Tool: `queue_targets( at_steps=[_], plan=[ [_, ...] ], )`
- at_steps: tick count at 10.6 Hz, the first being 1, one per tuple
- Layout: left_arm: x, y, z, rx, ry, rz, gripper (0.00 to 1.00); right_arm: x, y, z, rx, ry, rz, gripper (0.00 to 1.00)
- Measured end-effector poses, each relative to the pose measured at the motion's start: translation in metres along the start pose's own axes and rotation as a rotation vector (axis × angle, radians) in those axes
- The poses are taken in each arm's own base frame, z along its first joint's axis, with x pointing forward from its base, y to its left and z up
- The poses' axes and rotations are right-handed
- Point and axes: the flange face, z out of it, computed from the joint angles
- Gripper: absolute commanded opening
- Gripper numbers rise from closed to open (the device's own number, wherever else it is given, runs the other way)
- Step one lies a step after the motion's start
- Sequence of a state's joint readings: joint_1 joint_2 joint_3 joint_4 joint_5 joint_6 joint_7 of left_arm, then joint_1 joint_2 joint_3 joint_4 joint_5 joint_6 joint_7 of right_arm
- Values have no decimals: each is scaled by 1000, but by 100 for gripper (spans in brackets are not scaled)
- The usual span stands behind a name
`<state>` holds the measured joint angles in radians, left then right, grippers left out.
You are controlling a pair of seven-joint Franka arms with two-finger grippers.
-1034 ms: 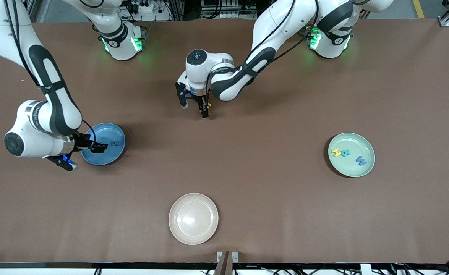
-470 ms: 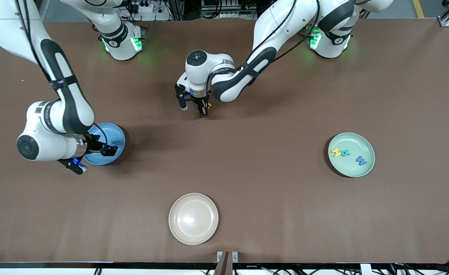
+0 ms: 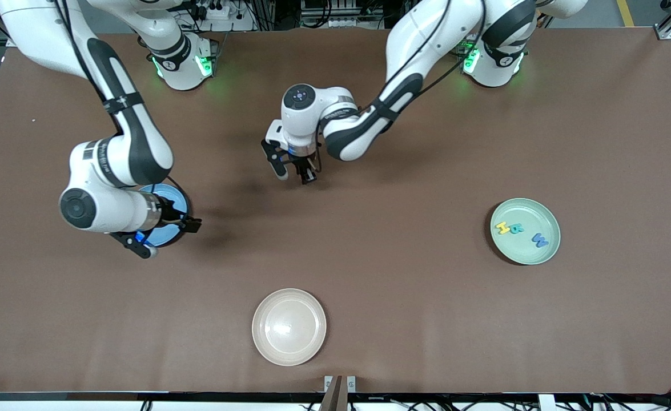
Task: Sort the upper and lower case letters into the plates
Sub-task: 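Carry the pink Q to the green plate while the right reaches yellow u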
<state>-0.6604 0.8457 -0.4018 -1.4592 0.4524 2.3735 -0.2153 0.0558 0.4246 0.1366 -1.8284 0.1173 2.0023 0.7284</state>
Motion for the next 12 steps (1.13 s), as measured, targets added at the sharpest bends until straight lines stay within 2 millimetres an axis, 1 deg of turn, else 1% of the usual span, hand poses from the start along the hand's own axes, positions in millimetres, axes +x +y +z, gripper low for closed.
queue_targets(
  at_steps=[1, 2, 3, 4, 5, 6, 7, 8, 9, 10, 11, 12],
  plan=[
    [1, -44, -27, 29, -12, -62, 0, -9, -11, 0, 14, 9, 17, 100],
    [-4, -96, -53, 64, -31, -126, 0, -19, -24, 0, 29, 19, 37, 100],
    [-17, -156, -77, 98, -59, -185, 0, -35, -41, 2, 43, 30, 59, 100],
    [-36, -207, -89, 115, -84, -236, 0, -53, -59, 6, 53, 40, 73, 100],
    [-59, -252, -96, 121, -103, -267, 0, -76, -79, 13, 57, 46, 87, 100],
    [-87, -297, -99, 123, -124, -279, 0, -106, -100, 24, 53, 45, 115, 100],
    [-117, -337, -100, 119, -146, -276, 0, -136, -118, 35, 40, 40, 152, 100],
    [-150, -375, -99, 107, -170, -264, 0, -164, -131, 48, 25, 36, 185, 100],
    [-186, -410, -96, 92, -195, -252, 0, -184, -139, 59, 12, 32, 206, 100],
    [-221, -441, -92, 75, -219, -245, 0, -200, -144, 69, 1, 26, 204, 100],
    [-253, -464, -89, 59, -241, -250, 0, -216, -148, 79, -1, 24, 193, 100],
    [-280, -480, -88, 47, -263, -265, 0, -235, -150, 95, 12, 30, 180, 100]
  ],
)
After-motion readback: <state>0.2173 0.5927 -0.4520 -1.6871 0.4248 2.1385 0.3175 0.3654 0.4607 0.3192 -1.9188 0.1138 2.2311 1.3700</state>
